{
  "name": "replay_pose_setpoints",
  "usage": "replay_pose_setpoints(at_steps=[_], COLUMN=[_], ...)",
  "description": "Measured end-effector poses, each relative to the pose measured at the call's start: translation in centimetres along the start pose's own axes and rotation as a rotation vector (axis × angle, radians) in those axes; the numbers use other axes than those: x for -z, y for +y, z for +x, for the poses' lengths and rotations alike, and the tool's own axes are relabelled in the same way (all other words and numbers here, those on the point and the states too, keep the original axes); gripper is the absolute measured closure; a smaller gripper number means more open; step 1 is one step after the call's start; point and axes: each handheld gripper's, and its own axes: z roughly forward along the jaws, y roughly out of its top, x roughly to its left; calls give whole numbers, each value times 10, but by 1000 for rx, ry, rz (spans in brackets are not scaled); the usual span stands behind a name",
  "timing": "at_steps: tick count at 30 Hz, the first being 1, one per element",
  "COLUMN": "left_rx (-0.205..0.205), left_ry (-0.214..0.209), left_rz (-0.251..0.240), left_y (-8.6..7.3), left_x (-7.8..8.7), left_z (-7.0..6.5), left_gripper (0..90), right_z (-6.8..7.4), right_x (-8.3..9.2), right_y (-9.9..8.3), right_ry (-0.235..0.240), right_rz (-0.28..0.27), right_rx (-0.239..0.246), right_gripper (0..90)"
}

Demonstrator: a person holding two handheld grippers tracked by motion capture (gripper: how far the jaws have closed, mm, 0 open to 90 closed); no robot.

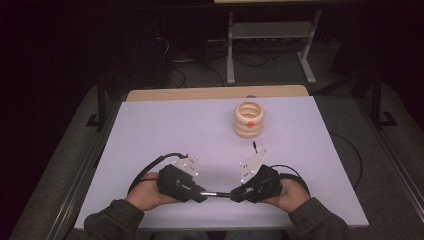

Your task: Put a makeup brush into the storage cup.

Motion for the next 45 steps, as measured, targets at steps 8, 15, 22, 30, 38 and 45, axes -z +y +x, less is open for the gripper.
replay_pose_setpoints(at_steps=[8, 15, 22, 30, 38, 45], left_rx=[-37, -71, -70, 148, 160, 186], left_ry=[18, 48, 57, 55, 92, 86], left_rz=[12, 64, 56, -158, -278, -341], left_y=[5, 12, 10, -20, -7, 3], left_x=[3, 1, -1, 16, 18, 21], left_z=[-5, -7, -8, 9, 8, 10], left_gripper=[770, 770, 764, 503, 515, 602], right_z=[-1, 3, 5, 5, 1, 0], right_x=[-2, -10, -19, -13, -8, -13], right_y=[3, 21, 24, -3, -5, 0], right_ry=[-1, -26, -13, -40, -96, -99], right_rz=[17, 113, 168, 33, -230, -303], right_rx=[-16, 17, 27, -70, -230, -239], right_gripper=[736, 717, 784, 787, 786, 783])
